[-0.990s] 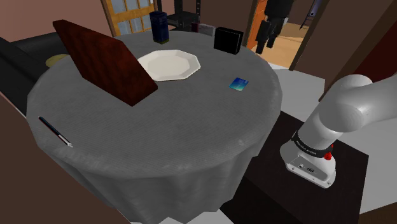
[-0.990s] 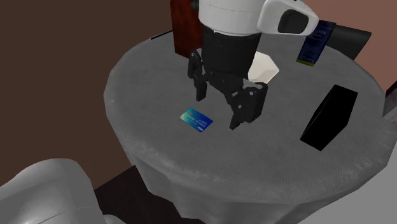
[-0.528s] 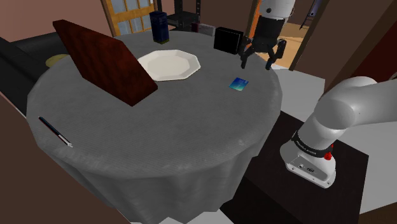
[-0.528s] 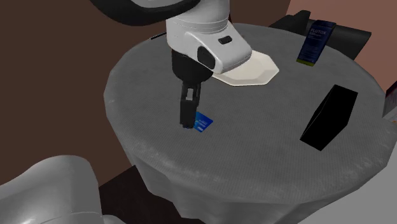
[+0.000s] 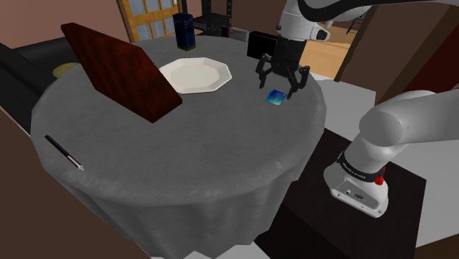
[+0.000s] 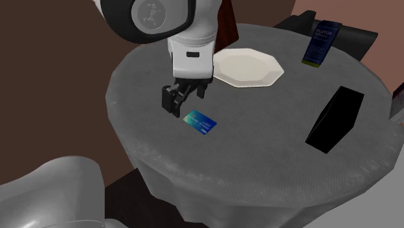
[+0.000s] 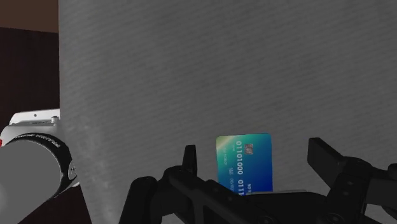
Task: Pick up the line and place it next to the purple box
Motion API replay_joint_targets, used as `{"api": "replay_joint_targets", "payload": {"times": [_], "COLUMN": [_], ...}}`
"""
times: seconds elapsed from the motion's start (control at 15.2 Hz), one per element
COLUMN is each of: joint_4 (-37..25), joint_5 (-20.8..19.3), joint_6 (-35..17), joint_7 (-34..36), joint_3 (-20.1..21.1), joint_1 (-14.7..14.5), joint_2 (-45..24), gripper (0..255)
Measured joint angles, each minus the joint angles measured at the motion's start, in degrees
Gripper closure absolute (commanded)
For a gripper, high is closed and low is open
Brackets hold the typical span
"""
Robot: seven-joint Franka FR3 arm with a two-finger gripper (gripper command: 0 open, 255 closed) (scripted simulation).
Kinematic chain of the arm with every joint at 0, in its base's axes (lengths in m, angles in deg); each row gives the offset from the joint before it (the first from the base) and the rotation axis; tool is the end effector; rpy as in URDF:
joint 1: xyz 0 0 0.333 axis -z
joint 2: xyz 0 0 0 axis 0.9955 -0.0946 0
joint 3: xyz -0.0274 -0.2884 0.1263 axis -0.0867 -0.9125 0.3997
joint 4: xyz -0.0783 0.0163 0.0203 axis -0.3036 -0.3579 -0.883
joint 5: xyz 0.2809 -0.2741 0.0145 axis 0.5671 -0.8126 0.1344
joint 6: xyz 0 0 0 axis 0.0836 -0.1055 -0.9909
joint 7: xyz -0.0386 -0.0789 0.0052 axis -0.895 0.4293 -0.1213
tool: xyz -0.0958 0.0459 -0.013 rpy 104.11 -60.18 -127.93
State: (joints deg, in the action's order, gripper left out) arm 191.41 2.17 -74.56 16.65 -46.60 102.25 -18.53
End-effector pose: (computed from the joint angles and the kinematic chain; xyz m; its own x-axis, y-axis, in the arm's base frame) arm 0.3149 0.1050 0.4718 0.1755 -0.9739 -0.1439 -0.9845 -0.1732 -0.0286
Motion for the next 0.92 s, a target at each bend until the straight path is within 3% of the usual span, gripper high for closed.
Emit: {"api": "replay_joint_targets", "payload": {"times": [0.33,0.73,0.79,0.92], "joint_4": [3.07,3.32,3.32,3.13], "joint_5": [1.84,2.11,2.11,2.07], "joint_6": [-3.9,-4.49,-4.49,-4.35], "joint_7": [0.25,0.31,0.31,0.33], "joint_3": [1.97,2.33,2.33,2.24], "joint_1": [-0.44,-0.49,-0.49,-0.5], "joint_2": [-0.7,-0.97,-0.97,-0.84], "gripper": [0,0,255,255]}}
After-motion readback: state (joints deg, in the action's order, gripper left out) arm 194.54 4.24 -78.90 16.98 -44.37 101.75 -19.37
